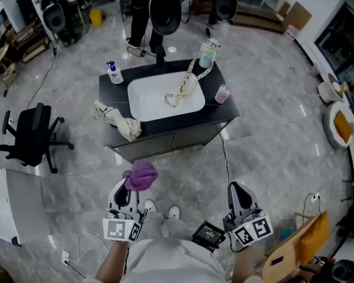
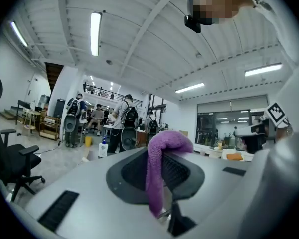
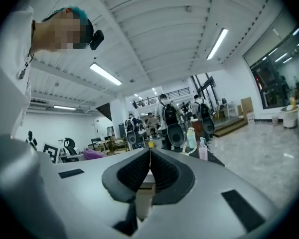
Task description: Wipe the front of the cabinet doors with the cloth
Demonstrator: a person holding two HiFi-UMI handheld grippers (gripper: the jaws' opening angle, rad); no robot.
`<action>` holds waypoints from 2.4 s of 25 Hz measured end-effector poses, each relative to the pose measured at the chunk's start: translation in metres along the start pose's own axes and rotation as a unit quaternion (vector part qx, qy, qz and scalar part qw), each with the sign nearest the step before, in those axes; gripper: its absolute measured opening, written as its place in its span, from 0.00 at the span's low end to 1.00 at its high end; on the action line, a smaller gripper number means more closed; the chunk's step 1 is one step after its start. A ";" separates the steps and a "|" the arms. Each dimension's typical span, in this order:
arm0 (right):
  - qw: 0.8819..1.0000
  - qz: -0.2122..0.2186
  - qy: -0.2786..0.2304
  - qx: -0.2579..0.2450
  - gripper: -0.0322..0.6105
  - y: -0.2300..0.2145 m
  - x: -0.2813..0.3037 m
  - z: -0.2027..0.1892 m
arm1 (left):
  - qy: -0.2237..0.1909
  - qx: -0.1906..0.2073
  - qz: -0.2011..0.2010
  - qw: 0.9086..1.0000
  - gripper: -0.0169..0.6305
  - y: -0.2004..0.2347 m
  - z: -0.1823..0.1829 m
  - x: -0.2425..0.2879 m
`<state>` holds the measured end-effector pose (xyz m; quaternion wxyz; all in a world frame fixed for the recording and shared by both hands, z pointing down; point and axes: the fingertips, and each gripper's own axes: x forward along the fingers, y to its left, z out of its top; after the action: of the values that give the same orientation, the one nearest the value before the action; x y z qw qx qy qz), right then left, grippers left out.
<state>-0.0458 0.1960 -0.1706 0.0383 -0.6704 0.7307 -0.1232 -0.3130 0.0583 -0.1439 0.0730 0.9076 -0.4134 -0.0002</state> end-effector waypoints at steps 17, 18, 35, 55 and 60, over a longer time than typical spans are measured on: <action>0.994 0.049 -0.092 0.022 0.09 0.124 0.036 0.086 | -0.082 0.007 -0.053 0.995 0.10 0.018 0.130 -0.040; 0.995 0.050 -0.089 0.014 0.09 0.130 0.041 0.083 | -0.082 0.003 -0.054 0.995 0.10 0.021 0.130 -0.041; 0.998 0.013 -0.066 0.002 0.09 0.138 0.029 0.057 | -0.067 -0.011 -0.094 0.993 0.11 0.021 0.119 -0.049; 0.984 0.178 0.002 -0.021 0.09 -0.008 -0.048 0.060 | -0.089 -0.025 0.083 0.992 0.10 -0.159 0.083 -0.057; 0.974 0.222 0.044 -0.010 0.09 -0.048 -0.081 0.043 | -0.072 -0.028 0.150 0.986 0.11 -0.222 0.069 -0.099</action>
<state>0.0188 0.2673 -0.2100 0.0256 -0.4860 0.8632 -0.1340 -0.2161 0.2670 -0.2478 0.0680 0.8305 -0.5488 -0.0666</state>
